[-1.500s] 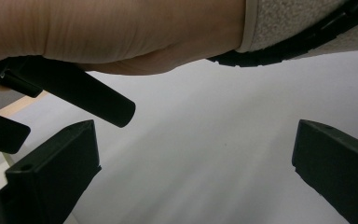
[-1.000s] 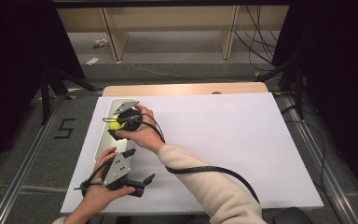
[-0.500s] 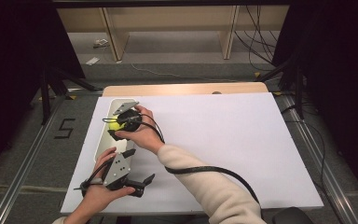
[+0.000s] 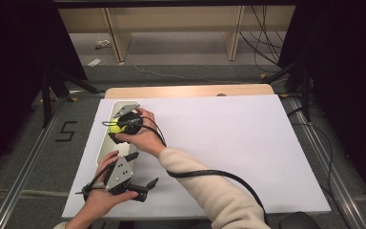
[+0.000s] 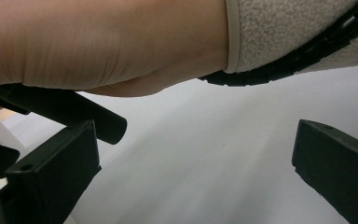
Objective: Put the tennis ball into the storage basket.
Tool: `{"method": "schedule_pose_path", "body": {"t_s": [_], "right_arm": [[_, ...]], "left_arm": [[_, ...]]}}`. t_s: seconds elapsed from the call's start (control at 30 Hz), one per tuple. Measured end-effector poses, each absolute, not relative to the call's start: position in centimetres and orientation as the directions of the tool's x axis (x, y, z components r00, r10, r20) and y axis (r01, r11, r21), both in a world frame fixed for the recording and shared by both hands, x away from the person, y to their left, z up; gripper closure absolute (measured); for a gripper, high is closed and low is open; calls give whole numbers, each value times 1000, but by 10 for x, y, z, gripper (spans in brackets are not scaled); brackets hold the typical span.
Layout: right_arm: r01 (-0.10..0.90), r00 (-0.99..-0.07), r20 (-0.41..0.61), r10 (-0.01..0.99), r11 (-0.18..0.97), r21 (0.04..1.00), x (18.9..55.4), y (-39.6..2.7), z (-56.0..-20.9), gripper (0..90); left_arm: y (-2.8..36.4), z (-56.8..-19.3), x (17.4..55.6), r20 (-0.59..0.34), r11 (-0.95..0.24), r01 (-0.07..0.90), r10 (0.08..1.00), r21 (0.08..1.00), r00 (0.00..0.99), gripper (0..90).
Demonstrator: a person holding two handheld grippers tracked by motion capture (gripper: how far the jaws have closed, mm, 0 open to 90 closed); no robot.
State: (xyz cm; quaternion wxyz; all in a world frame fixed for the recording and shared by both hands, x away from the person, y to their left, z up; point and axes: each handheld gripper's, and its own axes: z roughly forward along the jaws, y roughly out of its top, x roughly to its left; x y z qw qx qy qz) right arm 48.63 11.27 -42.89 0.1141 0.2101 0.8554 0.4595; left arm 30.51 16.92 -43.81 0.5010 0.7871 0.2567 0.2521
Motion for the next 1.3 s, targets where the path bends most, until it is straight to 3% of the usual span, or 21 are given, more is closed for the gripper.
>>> {"method": "schedule_pose_path", "body": {"t_s": [0.8, 1.0, 1.3], "right_arm": [[244, -886, -9, 464, 483, 841, 487, 116, -427, 253], [235, -886, -18, 463, 483, 844, 488, 114, -423, 155], [237, -883, -8, 470, 460, 856, 489, 103, -418, 154]], "left_arm": [[169, -438, 305, 137, -365, 152, 655, 918, 743, 1], [170, -438, 305, 137, -364, 153, 656, 919, 742, 1], [169, -438, 305, 138, -367, 152, 654, 918, 743, 1]]}}
